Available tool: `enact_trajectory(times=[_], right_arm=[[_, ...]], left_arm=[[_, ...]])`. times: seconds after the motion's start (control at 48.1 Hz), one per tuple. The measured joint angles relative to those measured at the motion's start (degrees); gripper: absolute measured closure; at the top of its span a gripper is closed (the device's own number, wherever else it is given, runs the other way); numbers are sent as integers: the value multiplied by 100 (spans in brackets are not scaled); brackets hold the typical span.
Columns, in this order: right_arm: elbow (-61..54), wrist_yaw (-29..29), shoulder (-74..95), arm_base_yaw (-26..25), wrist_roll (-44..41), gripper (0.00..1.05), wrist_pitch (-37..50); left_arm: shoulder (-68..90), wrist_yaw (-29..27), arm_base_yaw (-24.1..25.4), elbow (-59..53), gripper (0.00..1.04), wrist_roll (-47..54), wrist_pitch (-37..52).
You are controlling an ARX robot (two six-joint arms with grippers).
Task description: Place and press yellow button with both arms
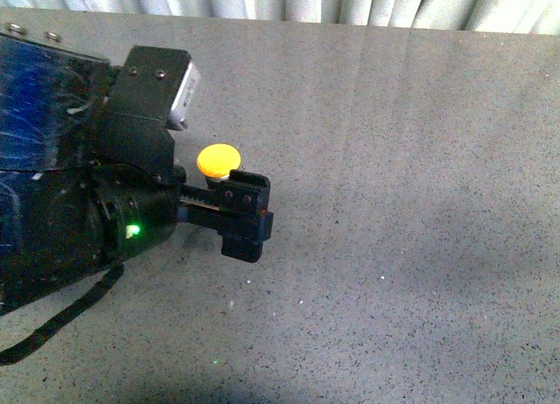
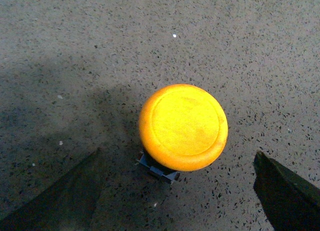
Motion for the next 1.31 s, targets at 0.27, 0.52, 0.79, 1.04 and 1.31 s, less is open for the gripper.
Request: enact_trajectory(times=[0.27,0.52,0.79,1.04,1.31], right_arm=[[0,0,0,0,0,9,0],[0,2,2,-2,0,9,0],[0,2,0,-2,0,9,0],[1685,-323,3386,153,682,9,-1141],[3021,-249,6710,1029,195,9,723]], left_arm=[[-1703,949,1165,-562,9,116,-546],[-3320,-323,2457,-1342,40,758,1252],[-4339,61,2833,-2203,87,870,1084],[-5010,90,2850,-2837,103,892,1029],[-6116,87,2850,-3064,103,894,195]])
